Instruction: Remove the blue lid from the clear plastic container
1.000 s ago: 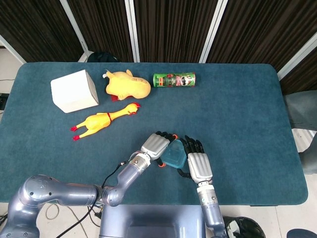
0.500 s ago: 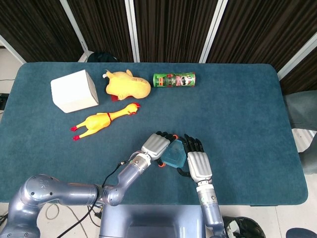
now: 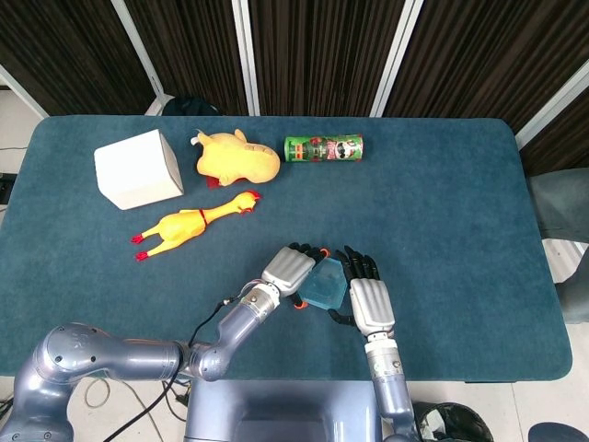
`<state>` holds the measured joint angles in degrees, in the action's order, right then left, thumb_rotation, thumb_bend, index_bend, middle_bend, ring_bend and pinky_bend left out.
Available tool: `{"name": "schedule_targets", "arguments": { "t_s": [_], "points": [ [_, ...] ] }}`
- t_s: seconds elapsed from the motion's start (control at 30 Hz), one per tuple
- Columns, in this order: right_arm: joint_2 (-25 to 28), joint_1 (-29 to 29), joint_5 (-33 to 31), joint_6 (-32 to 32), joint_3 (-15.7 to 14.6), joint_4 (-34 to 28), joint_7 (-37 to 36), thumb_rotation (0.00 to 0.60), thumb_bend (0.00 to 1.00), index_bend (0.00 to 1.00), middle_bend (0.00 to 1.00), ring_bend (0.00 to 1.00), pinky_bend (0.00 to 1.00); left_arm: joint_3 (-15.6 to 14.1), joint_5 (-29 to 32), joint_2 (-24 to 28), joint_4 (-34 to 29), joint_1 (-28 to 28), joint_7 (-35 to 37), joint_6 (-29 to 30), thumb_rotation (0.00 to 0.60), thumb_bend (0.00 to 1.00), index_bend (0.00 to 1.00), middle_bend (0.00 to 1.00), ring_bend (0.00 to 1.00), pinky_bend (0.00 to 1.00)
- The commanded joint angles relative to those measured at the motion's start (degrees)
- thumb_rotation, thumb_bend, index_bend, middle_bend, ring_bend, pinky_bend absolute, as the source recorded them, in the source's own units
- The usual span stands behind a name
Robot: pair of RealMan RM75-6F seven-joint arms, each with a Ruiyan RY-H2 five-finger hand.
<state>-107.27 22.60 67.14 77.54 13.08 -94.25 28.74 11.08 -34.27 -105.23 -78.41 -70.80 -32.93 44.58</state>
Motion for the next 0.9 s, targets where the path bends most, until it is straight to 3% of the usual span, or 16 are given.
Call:
{"name": "schedule_targets", "arguments": {
  "t_s": [0.03, 0.9],
  "points": [
    [-0.15, 0.01, -0.06, 0.06, -0.04, 0.29, -0.24, 0.600, 0.31, 0.00, 0.00, 0.00, 0.00, 0.24, 0.10, 0.09, -0.14, 0.01, 0.45, -0.18, 0.600, 0.11, 0.22, 0.25, 0.19, 0.35],
    [-1.59, 0.58, 0.60, 0.68, 0.62, 1.29, -2.72, 0.600, 0.31, 0.00, 0.00, 0.00, 0.00, 0.48, 0.64, 1.68, -0.89, -0.78, 2.50, -2.15, 0.600, 0.11, 0.21, 0.24, 0.19, 0.34]
  ]
}}
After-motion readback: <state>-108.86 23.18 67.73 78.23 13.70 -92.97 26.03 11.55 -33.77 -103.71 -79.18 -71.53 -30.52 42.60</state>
